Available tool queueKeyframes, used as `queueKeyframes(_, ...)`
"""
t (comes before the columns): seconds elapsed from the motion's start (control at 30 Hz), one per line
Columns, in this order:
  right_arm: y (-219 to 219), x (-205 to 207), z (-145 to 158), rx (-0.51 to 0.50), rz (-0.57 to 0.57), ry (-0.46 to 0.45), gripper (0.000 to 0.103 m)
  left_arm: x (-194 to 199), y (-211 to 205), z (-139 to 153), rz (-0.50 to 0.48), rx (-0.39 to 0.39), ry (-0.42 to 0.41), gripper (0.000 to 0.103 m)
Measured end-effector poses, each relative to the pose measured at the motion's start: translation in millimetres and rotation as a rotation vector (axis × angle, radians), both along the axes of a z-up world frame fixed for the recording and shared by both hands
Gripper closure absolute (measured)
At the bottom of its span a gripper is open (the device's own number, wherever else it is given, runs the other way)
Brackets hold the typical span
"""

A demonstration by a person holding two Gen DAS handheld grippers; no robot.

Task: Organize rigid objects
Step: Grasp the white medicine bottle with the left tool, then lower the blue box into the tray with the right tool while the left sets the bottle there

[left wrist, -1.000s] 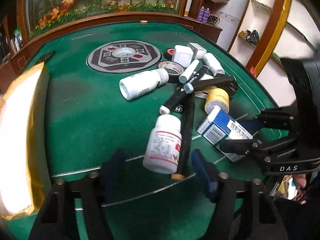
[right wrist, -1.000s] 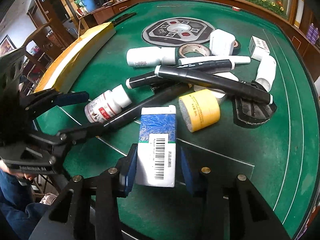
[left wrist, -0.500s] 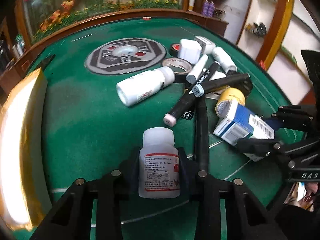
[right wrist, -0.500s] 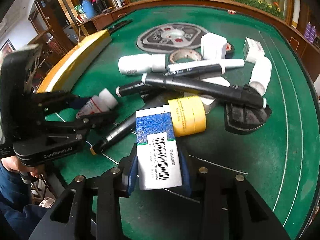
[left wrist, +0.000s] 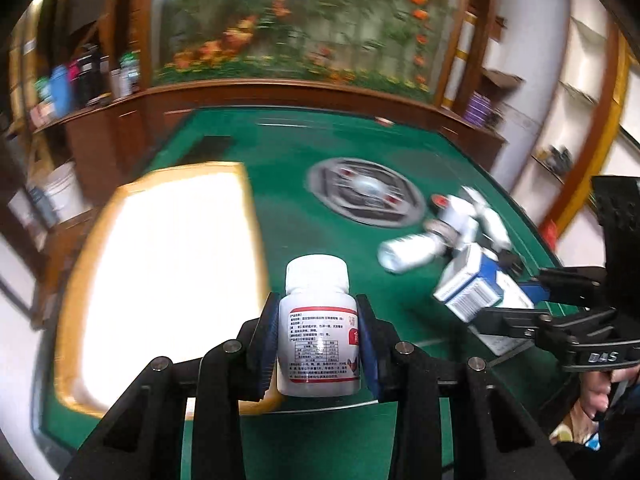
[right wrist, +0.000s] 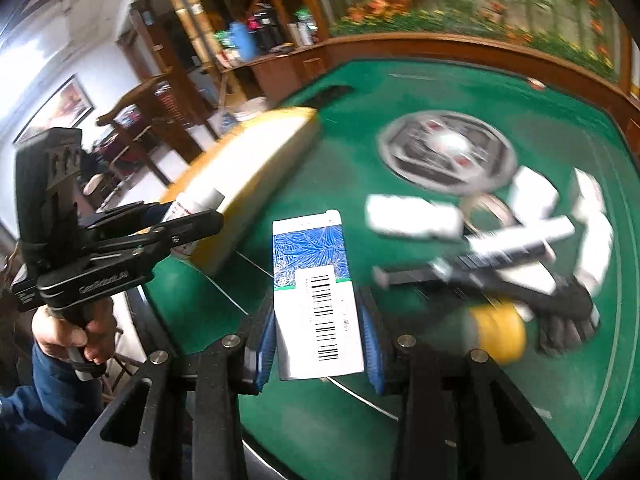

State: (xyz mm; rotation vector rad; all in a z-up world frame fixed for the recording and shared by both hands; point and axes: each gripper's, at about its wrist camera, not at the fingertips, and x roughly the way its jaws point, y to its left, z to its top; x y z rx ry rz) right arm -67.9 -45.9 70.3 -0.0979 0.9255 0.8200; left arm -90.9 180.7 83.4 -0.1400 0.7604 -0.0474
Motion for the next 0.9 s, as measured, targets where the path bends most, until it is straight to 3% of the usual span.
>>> queueKeyframes(0.23, 91, 24, 26, 0.035, 0.100, 0.005, 0.067, 15, 70, 1, 0.141, -0.001, 0.035, 0.065)
queueKeyframes(0.33, 133, 49, 27, 0.042, 0.105, 0.049, 0.067, 38, 95, -6, 0.173, -0.003, 0.080, 0.065)
queueKeyframes(0.4, 158, 62, 29, 0.026, 0.108, 0.051, 0.067, 60, 107, -11, 0.192, 0.045, 0.112, 0.065)
queueKeyframes(0.67, 248, 141, -12, -0.025, 0.008, 0.159, 0.067, 121, 148, -49, 0.256, 0.047, 0.226, 0.065)
queueKeyframes(0.9, 284, 179, -43, -0.072, -0.041, 0.208, 0.067, 141, 156, -68, 0.251, 0.038, 0.258, 0.065)
